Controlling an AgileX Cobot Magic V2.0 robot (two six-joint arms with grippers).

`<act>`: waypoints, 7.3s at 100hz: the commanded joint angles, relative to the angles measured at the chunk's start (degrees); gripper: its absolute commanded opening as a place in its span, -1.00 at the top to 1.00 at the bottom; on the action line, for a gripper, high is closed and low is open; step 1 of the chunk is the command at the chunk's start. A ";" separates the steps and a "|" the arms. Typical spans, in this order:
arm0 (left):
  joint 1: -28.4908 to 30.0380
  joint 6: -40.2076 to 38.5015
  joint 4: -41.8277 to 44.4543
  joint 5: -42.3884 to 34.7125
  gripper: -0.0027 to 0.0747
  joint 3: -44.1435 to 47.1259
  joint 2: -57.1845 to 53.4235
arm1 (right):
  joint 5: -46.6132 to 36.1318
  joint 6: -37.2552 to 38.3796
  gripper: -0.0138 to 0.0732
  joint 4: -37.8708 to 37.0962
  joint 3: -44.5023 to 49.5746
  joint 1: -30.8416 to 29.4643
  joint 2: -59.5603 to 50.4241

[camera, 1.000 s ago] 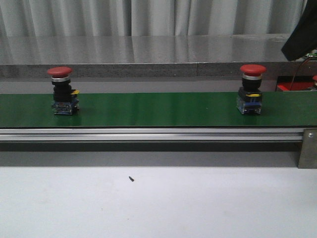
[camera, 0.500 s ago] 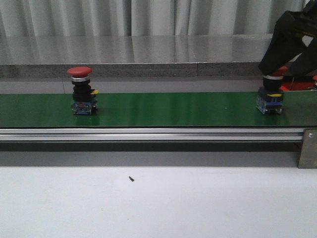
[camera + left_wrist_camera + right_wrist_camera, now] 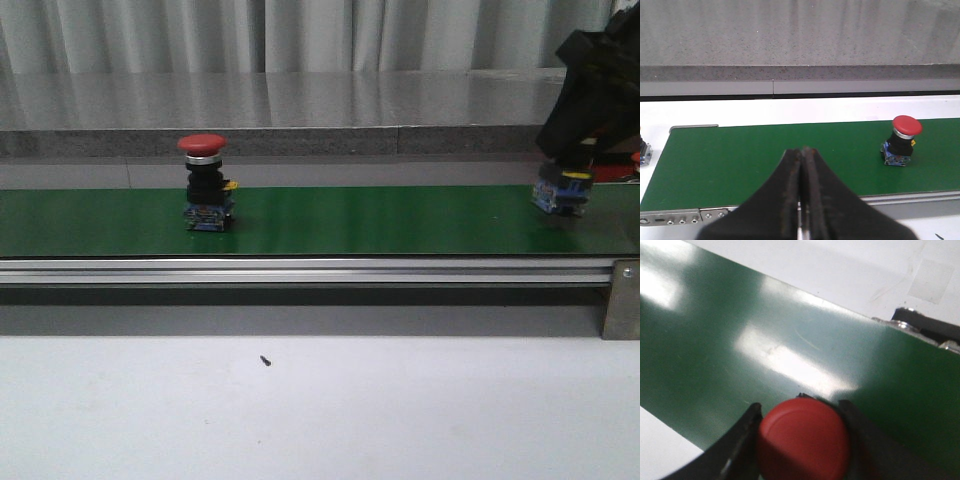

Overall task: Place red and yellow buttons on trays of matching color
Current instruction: 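Grasp the first red button at the belt's end with the right gripper, then lower the red button into the red tray and open the right gripper, then grasp the second red button at the belt's end with the right gripper, then place the second red button in the red tray and release it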

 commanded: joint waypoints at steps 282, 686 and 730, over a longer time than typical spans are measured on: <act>-0.43 0.07 -1.91 -3.28 0.98 -1.71 0.08 | 0.56 -0.32 -0.56 0.80 -4.72 -18.44 -11.37; 0.29 0.07 -1.91 -3.17 0.98 -1.71 0.08 | -12.44 -8.84 0.50 -8.21 -32.36 -19.80 27.75; 0.29 0.07 -1.91 -3.17 0.98 -1.71 0.08 | -12.85 -8.84 -0.44 -8.21 -32.43 -19.80 25.05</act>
